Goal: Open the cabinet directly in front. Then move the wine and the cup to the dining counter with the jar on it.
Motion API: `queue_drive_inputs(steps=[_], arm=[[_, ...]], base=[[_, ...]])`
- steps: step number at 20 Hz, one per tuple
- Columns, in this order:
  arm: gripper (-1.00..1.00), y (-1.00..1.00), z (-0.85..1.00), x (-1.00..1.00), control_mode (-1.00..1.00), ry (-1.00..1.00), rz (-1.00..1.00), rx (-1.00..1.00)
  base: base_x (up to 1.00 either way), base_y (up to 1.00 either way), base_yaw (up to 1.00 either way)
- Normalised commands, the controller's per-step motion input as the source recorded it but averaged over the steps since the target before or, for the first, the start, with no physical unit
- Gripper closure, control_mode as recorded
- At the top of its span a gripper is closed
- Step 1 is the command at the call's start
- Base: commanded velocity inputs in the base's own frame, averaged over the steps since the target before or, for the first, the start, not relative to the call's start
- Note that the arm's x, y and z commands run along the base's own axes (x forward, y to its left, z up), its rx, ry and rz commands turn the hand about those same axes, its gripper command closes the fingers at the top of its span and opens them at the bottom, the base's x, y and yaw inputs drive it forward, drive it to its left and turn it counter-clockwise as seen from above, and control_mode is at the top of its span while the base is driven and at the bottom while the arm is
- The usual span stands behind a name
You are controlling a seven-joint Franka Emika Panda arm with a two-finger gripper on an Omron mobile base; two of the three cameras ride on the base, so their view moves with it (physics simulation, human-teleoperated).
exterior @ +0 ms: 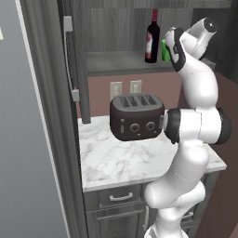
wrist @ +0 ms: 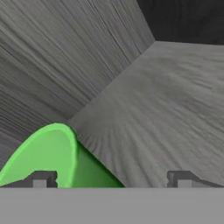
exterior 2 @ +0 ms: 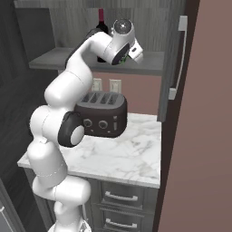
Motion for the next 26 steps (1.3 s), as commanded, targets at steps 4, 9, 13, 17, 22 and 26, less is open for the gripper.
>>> queue_drive_inputs(steps=[4,9,13,17,22,26], arm=[[1.00,0.00,-0.57,0.00,-1.00,0.00,0.00,-0.02],[1.00,0.00,-0.02,0.00,-1.00,0.00,0.00,0.00],[1.00,0.00,0.00,-0.24,-1.00,-0.01,0.00,0.00],[1.00,-0.19,-0.06,-0.93,-1.00,-0.09,0.00,0.00],[1.00,-0.61,-0.20,-1.00,-1.00,-0.17,0.00,0.00],[1.00,-0.53,-0.01,-1.00,-1.00,-0.05,0.01,0.00]], base=[[0.00,0.00,0.00],[0.00,0.00,0.00],[0.00,0.00,0.00],[0.00,0.00,0.00],[0.00,0.00,0.00],[0.00,0.00,0.00]])
